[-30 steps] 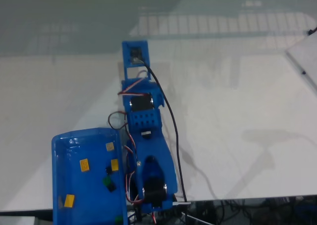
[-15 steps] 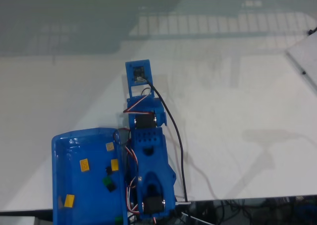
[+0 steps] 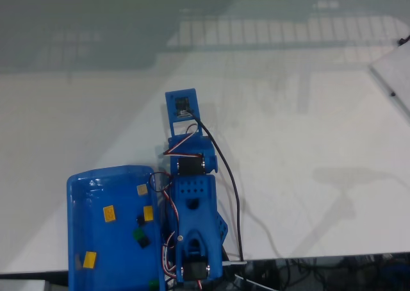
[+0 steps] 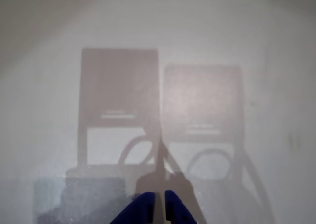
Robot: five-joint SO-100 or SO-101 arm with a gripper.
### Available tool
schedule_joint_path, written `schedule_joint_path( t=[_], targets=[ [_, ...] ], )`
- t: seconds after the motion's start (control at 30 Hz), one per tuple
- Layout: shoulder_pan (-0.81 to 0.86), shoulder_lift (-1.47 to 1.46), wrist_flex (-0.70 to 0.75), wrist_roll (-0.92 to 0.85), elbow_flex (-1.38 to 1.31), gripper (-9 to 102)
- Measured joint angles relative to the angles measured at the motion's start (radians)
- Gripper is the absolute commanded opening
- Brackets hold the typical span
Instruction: Pick up all the lego then put into the bin
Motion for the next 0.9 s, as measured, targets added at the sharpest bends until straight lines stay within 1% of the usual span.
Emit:
schedule_joint_path(
  t=[0.23, 0.9],
  targets=[
    [0.0, 0.0, 0.144, 0.009, 0.0, 0],
    [0.0, 0.0, 0.158, -0.003, 0.0, 0]
  ],
)
